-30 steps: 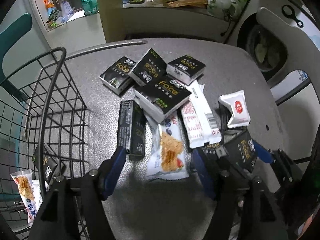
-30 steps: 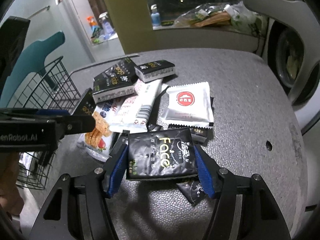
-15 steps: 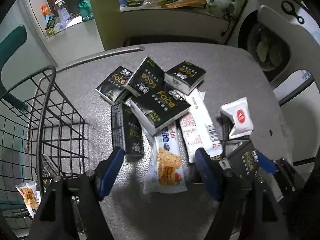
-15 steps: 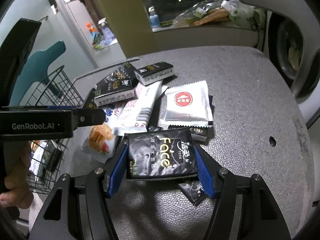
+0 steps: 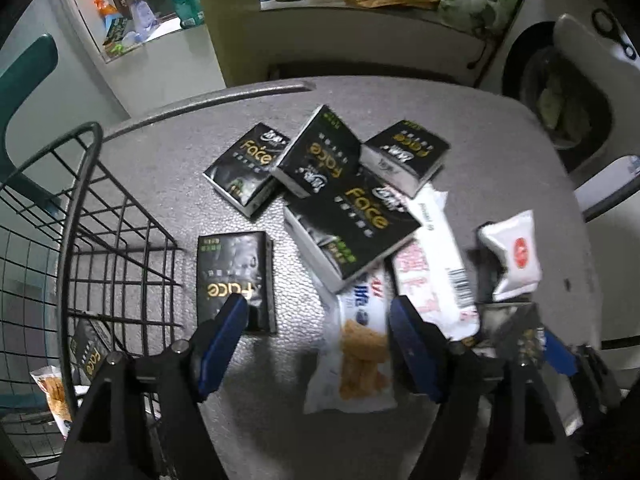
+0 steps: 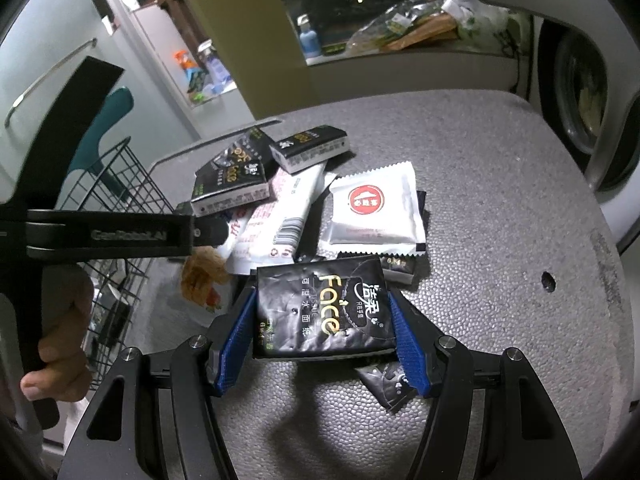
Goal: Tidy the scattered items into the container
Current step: 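Grasp a black Face pack with the right gripper, then grasp a black Face pack with the left gripper while the right holds its pack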
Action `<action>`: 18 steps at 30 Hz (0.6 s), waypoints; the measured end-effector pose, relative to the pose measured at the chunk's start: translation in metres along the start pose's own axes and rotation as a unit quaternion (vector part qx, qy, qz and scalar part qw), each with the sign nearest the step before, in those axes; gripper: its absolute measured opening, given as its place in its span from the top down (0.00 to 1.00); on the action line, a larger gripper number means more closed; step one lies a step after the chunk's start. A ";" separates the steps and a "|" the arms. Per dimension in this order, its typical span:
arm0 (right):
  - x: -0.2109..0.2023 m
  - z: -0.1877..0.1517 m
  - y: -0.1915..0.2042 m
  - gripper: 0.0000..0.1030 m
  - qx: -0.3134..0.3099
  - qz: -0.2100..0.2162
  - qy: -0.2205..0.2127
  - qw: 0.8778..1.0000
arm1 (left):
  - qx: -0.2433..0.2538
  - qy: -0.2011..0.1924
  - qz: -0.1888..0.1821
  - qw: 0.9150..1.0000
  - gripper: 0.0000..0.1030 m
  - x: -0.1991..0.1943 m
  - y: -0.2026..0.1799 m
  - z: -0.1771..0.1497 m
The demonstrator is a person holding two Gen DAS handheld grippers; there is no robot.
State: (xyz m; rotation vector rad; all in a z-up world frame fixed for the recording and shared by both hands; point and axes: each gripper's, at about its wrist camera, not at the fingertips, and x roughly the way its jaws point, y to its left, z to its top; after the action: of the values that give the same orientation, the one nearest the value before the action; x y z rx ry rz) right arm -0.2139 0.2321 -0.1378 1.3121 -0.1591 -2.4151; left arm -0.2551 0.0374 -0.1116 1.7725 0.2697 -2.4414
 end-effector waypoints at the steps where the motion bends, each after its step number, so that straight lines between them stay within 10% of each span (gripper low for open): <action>1: -0.001 0.000 0.000 0.38 -0.001 -0.003 0.001 1.000 | -0.002 0.003 -0.004 1.000 0.25 0.001 0.000 -0.002; 18: -0.034 -0.018 -0.032 0.38 0.008 -0.149 0.004 0.989 | 0.050 0.011 -0.083 0.995 0.25 -0.015 -0.063 -0.041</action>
State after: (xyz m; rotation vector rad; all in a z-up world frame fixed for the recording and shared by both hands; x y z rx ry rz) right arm -0.1908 0.2760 -0.1301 1.4422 0.0223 -2.6575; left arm -0.2245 0.1073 -0.1044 1.8898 0.3154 -2.5921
